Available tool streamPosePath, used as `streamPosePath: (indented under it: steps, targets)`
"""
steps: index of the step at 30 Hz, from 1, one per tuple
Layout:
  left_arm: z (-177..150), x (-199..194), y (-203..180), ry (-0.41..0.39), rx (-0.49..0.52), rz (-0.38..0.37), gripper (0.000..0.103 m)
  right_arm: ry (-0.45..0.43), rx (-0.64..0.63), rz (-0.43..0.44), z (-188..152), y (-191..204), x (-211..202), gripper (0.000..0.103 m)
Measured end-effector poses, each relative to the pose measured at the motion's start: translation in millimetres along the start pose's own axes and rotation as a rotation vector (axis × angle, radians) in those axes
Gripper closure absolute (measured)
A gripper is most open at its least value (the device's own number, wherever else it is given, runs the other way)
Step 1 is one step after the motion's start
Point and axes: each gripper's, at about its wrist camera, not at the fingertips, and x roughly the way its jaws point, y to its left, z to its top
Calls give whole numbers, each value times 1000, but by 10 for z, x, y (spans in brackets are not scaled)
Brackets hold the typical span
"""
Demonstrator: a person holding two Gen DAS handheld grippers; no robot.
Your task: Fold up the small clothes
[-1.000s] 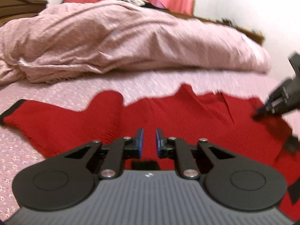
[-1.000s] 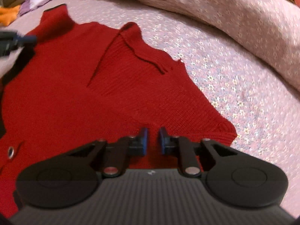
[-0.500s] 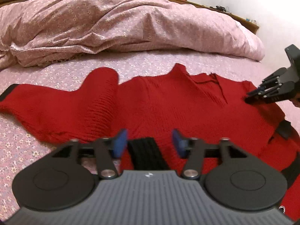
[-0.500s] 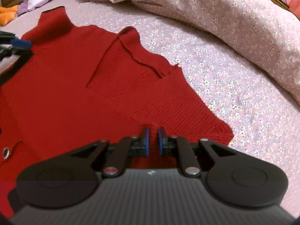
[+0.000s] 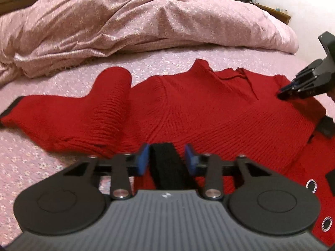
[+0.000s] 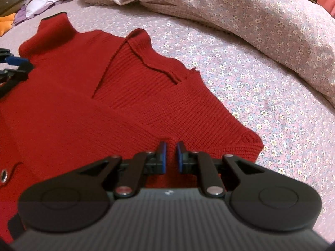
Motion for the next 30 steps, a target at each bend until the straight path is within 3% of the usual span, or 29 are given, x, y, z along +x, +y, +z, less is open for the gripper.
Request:
streamPosePath:
  steps: [3,6,10,14,15,17,21,24,28,30]
  targets:
    - [-33,-60,17,-5,-5,-5,87,-14,-15,-18,-17,40,-4,88]
    - [-32,-137,36,-32,-23,0,90,-50,-16,-41,-51,81,-49,89]
    - [118,-263,78,-105,-47,10,97,-189,37,-56,-88,68,-285,89]
    - [327,-282,165,-160,-43,89,98,-258,78,-76,12,-14,-413,91]
    - [371,-254,213,-156,-53,96,98,-276,79,-96,49,-26,-416,100]
    - [415,-196,303,-125,-85,61,98,-301,105,-120,125,-82,-397,100]
    - [339,-201,307,-55,-95,-55,96,-214,50,-91,180,-24,-221,99]
    - [217,-195,196,-5,-57,-79,96,-176,34,-63,141,78,-128,98]
    - [90,-87,169,80,-100,-81,95,-115,24,-75,116,99,4,96]
    - [47,-90,167,83,-123,-76,95,-76,7,-44,68,89,8,96]
